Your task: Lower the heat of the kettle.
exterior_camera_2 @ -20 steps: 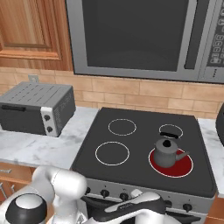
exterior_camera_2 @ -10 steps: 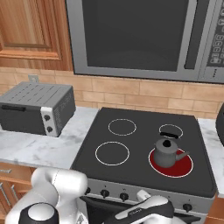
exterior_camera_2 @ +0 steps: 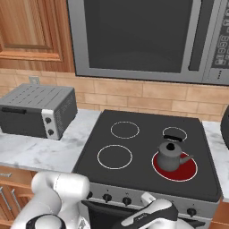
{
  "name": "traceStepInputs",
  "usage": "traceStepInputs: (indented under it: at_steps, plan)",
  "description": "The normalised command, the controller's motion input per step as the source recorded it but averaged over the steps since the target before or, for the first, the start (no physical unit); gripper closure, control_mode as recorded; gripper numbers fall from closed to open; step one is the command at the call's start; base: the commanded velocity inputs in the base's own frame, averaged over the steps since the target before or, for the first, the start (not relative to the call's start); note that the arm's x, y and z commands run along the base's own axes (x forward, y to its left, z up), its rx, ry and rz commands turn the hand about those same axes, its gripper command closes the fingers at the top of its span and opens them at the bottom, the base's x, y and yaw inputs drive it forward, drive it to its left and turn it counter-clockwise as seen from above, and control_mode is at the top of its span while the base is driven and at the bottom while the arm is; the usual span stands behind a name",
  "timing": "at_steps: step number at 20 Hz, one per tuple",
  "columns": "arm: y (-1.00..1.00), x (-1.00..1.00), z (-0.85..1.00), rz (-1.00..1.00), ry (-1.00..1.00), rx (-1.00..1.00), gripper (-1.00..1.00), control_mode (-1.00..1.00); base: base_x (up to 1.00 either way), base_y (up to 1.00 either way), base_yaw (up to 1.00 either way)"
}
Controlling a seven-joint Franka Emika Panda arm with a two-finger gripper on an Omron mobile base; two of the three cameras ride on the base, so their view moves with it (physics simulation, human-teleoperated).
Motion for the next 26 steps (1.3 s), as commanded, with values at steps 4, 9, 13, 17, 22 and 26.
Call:
traceStepInputs:
  at_steps: [4,9,13,17,22,26]
  plan:
    - [0.00,0.03,-0.14,0.00,-0.01,0.00,-1.00,-1.00,0.00,0.00,0.00]
    - [0.00,0.01,-0.19,0.00,-0.03,0.00,-1.00,-1.00,0.00,0.00,0.00]
    - [0.00,0.07,-0.18,0.00,-0.02,0.00,-1.00,-1.00,0.00,0.00,0.00]
    - [0.00,0.11,-0.13,0.00,-0.01,0.00,-1.00,-1.00,0.00,0.00,0.00]
    - [0.00,0.07,-0.11,0.00,-0.02,0.00,-1.00,-1.00,0.00,0.00,0.00]
    - [0.00,0.08,-0.06,0.00,-0.02,0.02,-1.00,-1.00,0.00,0.00,0.00]
